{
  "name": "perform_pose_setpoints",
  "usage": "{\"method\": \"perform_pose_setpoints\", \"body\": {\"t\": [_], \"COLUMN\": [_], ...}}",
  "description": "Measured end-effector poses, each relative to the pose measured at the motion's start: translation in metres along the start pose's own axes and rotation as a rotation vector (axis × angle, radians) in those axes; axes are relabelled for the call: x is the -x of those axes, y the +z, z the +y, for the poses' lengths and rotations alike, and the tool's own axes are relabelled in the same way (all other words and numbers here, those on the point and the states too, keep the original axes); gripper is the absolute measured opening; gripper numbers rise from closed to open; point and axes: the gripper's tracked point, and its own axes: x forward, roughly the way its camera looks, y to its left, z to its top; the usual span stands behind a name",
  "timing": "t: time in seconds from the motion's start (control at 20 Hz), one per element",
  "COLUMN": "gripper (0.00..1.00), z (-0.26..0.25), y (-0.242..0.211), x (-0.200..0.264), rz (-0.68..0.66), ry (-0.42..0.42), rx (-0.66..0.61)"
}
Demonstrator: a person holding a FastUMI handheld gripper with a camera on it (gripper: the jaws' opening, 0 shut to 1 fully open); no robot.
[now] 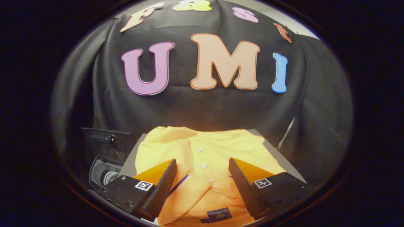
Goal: Put the clothes into the washing machine and then close the washing machine lid.
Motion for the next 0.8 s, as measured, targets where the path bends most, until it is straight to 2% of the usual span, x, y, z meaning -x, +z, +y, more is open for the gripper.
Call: {"method": "perform_pose_setpoints", "body": {"t": [0.05, 0.1, 0.15, 0.2, 0.25, 0.35, 0.55, 0.7, 0.8], "gripper": [1.00, 1.00, 0.99, 0.97, 0.94, 0.86, 0.21, 0.11, 0.08], "z": [0.002, 0.009, 0.008, 0.006, 0.006, 0.011, 0.018, 0.025, 0.032], "y": [-0.004, -0.021, -0.023, -0.012, -0.023, -0.021, -0.030, -0.035, -0.041], "x": [-0.007, -0.011, -0.005, -0.012, -0.009, -0.007, 0.011, 0.029, 0.043], "rz": [0.033, 0.120, 0.136, 0.089, 0.150, 0.102, 0.080, 0.084, 0.102], "ry": [0.007, 0.039, 0.048, 0.039, 0.038, 0.042, -0.008, 0.019, 0.054], "rx": [-0.025, -0.043, -0.059, -0.069, -0.063, -0.050, -0.088, -0.103, -0.139]}}
